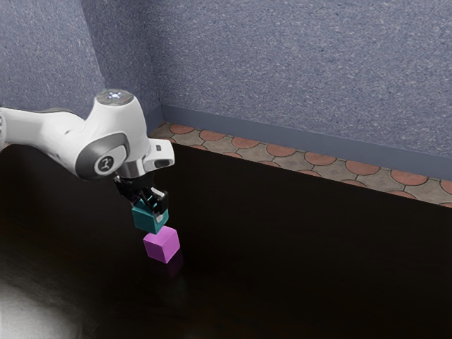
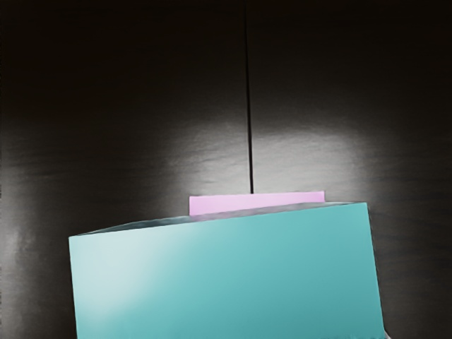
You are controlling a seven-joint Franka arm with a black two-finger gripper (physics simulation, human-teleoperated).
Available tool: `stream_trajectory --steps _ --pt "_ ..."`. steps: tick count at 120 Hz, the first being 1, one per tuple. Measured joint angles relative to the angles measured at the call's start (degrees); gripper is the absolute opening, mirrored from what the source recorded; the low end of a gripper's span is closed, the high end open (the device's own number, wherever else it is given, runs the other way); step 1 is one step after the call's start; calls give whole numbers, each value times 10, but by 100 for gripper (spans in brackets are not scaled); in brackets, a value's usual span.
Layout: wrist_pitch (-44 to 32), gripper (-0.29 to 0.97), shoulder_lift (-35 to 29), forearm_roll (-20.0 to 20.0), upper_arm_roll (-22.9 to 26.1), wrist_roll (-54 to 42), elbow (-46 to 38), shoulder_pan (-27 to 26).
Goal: Pick up the blue block with one arm, and put the blue block on the pink block with one arm
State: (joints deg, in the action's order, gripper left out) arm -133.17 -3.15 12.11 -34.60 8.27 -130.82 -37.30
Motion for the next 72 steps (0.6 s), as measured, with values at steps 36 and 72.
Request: stream_trajectory --steps 36,72 --pt "-1 31 -6 -2 -2 -1 0 1" --pt "-4 31 -6 -5 -2 -1 0 -1"
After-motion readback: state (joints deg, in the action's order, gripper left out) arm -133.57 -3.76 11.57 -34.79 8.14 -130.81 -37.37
